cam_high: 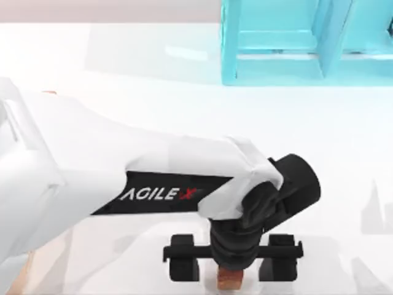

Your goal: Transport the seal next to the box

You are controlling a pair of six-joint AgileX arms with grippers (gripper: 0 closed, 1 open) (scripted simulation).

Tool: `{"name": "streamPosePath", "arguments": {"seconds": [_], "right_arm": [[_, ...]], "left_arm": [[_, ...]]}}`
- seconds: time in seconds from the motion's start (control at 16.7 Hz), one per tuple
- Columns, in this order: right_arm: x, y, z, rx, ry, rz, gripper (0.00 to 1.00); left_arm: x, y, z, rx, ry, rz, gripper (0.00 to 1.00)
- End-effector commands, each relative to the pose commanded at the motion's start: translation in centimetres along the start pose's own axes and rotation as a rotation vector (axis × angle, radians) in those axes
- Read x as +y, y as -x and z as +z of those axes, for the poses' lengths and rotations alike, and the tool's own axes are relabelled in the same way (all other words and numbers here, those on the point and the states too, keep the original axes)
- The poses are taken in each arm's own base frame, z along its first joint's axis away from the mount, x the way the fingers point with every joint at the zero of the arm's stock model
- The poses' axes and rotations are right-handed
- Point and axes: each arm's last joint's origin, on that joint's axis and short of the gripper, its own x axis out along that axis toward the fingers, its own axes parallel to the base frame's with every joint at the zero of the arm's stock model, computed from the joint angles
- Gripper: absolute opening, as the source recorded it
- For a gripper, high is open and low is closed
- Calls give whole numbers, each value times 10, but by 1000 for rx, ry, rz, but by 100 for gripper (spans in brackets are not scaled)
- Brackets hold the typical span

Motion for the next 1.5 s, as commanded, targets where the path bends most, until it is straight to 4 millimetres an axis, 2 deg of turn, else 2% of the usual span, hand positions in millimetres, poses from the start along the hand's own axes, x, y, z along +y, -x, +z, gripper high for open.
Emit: {"name": "streamPosePath", "arguments": {"seconds": [0.6, 1.2, 1.5], "right_arm": [[0, 0, 0, 0, 0, 0, 100], [0, 0, 0, 0, 0, 0, 100], [0, 0, 0, 0, 0, 0, 100]], "left_arm": [[0, 0, 0, 0, 0, 0, 2], [-1, 2, 0, -2, 0, -4, 0], [0, 36, 0, 8, 0, 14, 0]]}}
